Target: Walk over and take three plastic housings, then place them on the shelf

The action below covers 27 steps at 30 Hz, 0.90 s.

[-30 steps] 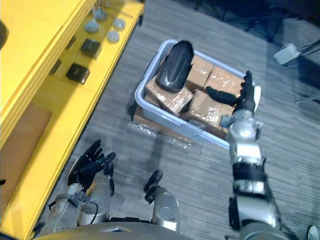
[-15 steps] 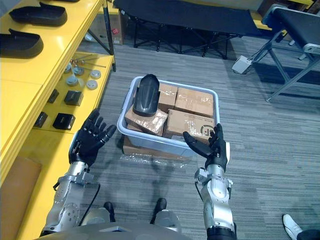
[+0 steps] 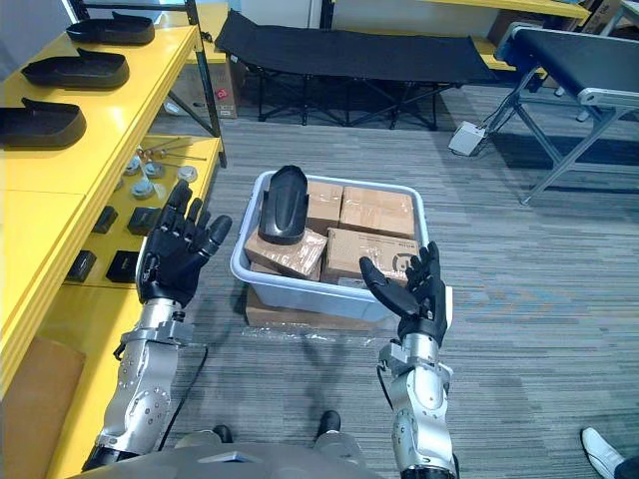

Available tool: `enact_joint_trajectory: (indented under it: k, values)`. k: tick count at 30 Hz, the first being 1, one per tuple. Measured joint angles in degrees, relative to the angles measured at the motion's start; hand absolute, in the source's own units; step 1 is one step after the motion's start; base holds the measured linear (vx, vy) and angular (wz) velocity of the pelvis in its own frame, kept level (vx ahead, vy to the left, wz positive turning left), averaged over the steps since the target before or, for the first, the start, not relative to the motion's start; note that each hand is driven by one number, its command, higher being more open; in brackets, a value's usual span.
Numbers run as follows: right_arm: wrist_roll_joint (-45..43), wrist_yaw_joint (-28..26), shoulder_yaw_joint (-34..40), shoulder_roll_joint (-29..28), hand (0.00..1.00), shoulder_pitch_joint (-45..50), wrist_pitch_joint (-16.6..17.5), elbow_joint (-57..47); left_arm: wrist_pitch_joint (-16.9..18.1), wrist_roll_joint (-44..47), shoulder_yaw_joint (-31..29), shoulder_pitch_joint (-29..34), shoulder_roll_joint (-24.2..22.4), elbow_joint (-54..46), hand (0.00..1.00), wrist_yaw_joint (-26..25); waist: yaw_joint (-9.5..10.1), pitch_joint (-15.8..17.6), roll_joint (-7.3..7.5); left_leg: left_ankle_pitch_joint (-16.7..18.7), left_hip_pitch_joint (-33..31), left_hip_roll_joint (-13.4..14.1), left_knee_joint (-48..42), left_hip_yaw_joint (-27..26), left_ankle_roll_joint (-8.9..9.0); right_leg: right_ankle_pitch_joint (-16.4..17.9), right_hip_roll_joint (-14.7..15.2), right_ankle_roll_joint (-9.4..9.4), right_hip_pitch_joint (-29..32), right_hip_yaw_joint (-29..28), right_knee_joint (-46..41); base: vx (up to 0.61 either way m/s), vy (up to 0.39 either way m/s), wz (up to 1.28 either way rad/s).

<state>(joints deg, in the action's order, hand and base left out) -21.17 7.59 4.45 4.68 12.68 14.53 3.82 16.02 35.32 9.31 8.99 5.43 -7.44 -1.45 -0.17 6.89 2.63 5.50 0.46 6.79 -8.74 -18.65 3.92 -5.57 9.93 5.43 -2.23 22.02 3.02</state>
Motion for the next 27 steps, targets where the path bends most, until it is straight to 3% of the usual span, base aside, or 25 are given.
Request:
enact_joint_trajectory:
  k: [3,10,17,23,27]
  values:
    - [-0.65,-2.03,-4.06,2.12,1.00,-0.03,0.16,2.58,-0.09,0.00,-0.06,0.04,0.19,-2.67,1.00,-0.04,0.03,-0.29,-0.51,-0.09,-0.10,-0.25,-0.17,1.46,-0.18,0.29,0.17,-0.31,-0.51,1.37,-0.38,0.00,0.000,0.00]
    - [-0.62,-2.04,-4.06,2.12,1.00,0.05,0.16,2.57,-0.09,0.00,-0.21,0.86,0.19,-2.67,1.00,-0.03,0.02,-0.31,-0.65,-0.09,-0.14,-0.21,-0.07,1.34,-0.18,0.63,0.38,-0.60,0.21,1.37,-1.51,0.00,0.003,-0.02]
    - [-0.39,-2.16,-6.14,2.89,1.00,0.55,-0.75,2.56,-0.74,0.28,-2.62,9.87,-0.05,-1.44,1.00,-1.07,0.09,-0.24,-1.43,-0.21,0.46,-0.45,0.93,-2.69,-0.69,2.17,2.51,-1.96,5.12,3.30,-7.91,-0.04,0.031,-0.25]
    - [0.50,-2.40,-9.86,5.40,1.00,0.61,-5.56,2.54,-3.34,0.41,-2.82,11.86,-0.20,2.54,1.00,-1.70,0.06,-0.02,-1.57,3.62,0.78,0.15,-4.44,-5.32,-1.08,5.58,4.21,-2.37,6.86,4.09,-13.48,-0.07,0.018,-0.25]
    - [0.45,-2.53,-10.64,5.39,1.00,1.35,-5.88,2.54,-3.67,0.25,-1.77,11.65,-0.08,2.53,1.00,-1.69,0.09,0.48,-1.68,7.14,-0.25,1.23,-9.41,-6.12,-1.46,7.49,5.77,-5.12,7.75,6.64,-17.55,-0.01,0.037,-0.19]
